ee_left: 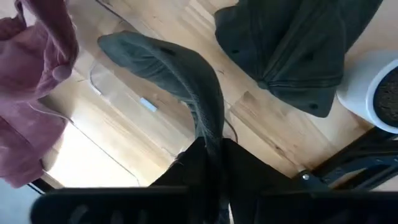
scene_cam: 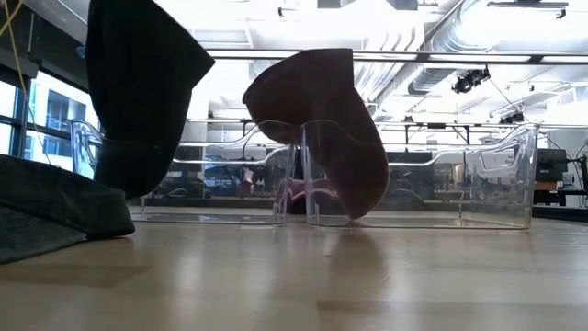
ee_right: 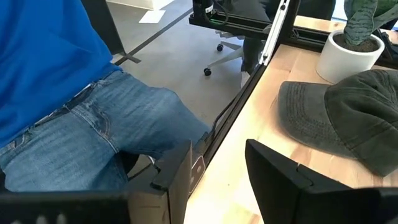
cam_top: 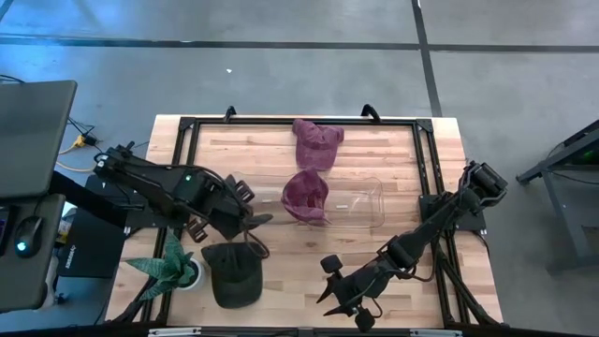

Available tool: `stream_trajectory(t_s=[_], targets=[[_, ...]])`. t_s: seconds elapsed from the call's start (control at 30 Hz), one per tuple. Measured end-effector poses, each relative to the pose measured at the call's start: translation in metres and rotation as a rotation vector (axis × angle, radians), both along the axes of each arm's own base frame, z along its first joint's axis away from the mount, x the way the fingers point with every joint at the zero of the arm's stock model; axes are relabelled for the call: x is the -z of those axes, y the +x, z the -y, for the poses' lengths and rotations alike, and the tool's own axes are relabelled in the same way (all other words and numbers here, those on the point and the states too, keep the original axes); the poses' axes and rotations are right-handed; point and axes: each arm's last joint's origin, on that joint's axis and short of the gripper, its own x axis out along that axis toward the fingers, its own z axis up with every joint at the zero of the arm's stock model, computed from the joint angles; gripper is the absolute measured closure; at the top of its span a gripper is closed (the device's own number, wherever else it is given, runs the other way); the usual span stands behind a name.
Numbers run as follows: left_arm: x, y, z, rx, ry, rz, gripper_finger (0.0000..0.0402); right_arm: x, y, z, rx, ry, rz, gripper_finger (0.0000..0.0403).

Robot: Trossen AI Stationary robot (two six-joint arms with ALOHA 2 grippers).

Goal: Pick & Place hat
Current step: Put the right black cap into the left transparent bin

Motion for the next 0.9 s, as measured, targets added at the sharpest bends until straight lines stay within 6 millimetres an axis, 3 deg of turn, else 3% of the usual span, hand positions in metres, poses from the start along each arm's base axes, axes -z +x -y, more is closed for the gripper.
stream_trajectory(t_s=[0.37,0.53,0.9], targets=[[0.053,-0.03,-0.011,-0.057,0.034,-0.196,0.0313,0.001,0.0,0.0,-0.003,-0.005,0.001,0.0261],[0.057,-0.031,-0.011,-0.169,0.006,-0.204,0.0287,0.001,0.0,0.001,-0.001,-0.006,0.001,0.0261],[0.046,-0.044,-0.014,-0.172,-0.059,-0.171,0.0199,0.001,0.001,0.002,-0.002,-0.015,0.007,0.0261]])
